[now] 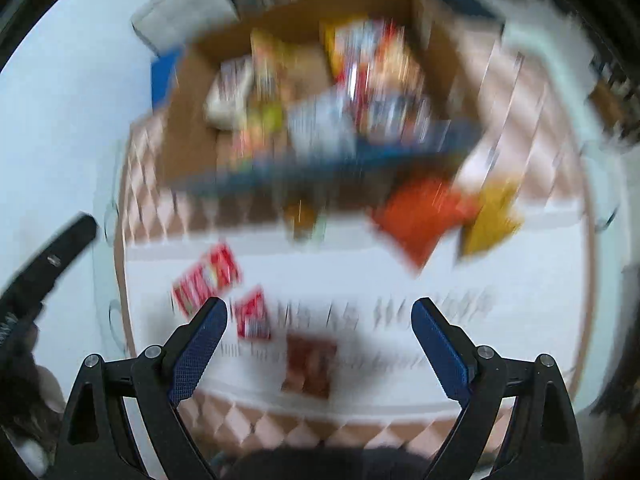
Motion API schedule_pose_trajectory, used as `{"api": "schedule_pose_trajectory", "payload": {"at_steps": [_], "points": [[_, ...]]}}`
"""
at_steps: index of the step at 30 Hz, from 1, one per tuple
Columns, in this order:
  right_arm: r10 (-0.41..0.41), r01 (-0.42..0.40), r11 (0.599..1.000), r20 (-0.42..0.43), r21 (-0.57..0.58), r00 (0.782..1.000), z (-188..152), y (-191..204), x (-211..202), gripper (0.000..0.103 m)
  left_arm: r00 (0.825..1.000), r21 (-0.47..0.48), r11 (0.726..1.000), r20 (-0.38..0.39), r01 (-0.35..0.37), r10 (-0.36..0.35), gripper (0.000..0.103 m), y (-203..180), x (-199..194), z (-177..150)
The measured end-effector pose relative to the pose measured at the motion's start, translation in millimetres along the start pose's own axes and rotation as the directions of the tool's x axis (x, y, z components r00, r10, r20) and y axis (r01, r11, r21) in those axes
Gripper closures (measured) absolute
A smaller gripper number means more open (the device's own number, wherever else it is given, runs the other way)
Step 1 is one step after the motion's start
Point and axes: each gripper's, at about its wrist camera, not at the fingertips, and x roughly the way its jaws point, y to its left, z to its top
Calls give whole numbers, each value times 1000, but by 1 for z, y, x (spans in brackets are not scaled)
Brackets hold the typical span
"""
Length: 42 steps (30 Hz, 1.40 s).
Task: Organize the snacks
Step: 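Grasp the brown cookie packet with the right tool while the left tool grasps the red spicy strip pack, then carry the brown packet and red strip pack into the box and open both tools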
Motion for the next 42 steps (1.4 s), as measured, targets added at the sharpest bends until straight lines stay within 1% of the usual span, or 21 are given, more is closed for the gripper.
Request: {"api": "schedule_pose_trajectory", "payload": {"at_steps": [4, 8, 10, 12, 16, 19, 20, 21, 22, 24, 25, 29, 31, 34, 35, 36, 37, 38, 39, 41, 42], "points": [[25, -18, 999, -193, 40, 981, -33, 3, 80, 7, 990, 21, 996, -103, -92, 94, 14, 26, 40, -39], [18, 10, 997, -330, 83, 944, -56, 7, 143, 7, 966, 66, 985, -197, -158, 168, 14, 48, 78, -66], [-7, 36, 997, -359, 75, 933, -66, 12, 162, 7, 954, 106, 979, -227, -174, 194, 14, 53, 95, -73], [-56, 81, 995, -360, 57, 931, -72, 16, 173, 8, 947, 157, 972, -242, -177, 211, 14, 53, 109, -76], [-138, 158, 987, -335, 31, 932, -80, 24, 180, 8, 941, 269, 950, -250, -160, 230, 14, 46, 131, -73], [-208, 207, 978, -306, -36, 929, -85, 36, 180, 14, 940, 346, 929, -251, -136, 231, 14, 38, 145, -63], [-225, 220, 974, -290, -50, 930, -86, 38, 177, 22, 940, 377, 918, -255, -120, 227, 14, 35, 151, -59], [-240, 231, 971, -275, -64, 931, -87, 40, 174, 36, 942, 402, 911, -259, -95, 213, 14, 32, 155, -55], [-241, 229, 971, -266, -73, 934, -86, 41, 171, 43, 942, 416, 907, -274, -65, 193, 14, 30, 159, -52], [-210, 201, 978, -273, -63, 939, -82, 35, 167, 43, 929, 421, 907, -343, 22, 136, 14, 29, 172, -47], [-213, 204, 977, -276, -60, 937, -81, 30, 166, 43, 916, 421, 905, -385, 70, 109, 14, 28, 180, -45], [-213, 206, 977, -282, -53, 936, -77, 16, 162, 43, 883, 442, 887, -460, 137, 92, 12, 22, 201, -46], [-203, 199, 979, -285, -43, 937, -75, 11, 158, 43, 884, 426, 889, -464, 167, 57, 12, 20, 202, -45], [-196, 193, 980, -294, -37, 935, -72, 7, 156, 43, 884, 413, 896, -464, 164, 53, 15, 15, 201, -44], [-193, 191, 981, -297, -36, 935, -68, 8, 157, 43, 879, 394, 906, -474, 157, 54, 21, 15, 200, -44], [-192, 190, 981, -298, -35, 935, -64, 8, 158, 43, 872, 360, 921, -487, 151, 47, 27, 15, 199, -43], [-191, 189, 981, -296, -35, 936, -62, 8, 157, 43, 865, 330, 934, -500, 136, 50, 27, 17, 199, -43], [-189, 187, 982, -293, -34, 937, -57, 8, 155, 43, 849, 285, 951, -525, 120, 51, 28, 20, 201, -44], [-186, 185, 982, -287, -33, 939, -50, 4, 152, 43, 830, 209, 971, -558, 117, 20, 28, 23, 201, -47], [-188, 186, 982, -280, -36, 941, -41, 6, 150, 43, 803, 117, 989, -596, 88, -1, 30, 28, 201, -54], [-189, 186, 982, -277, -36, 942, -37, 6, 148, 43, 797, 77, 993, -603, 87, -22, 30, 30, 200, -56]]}}
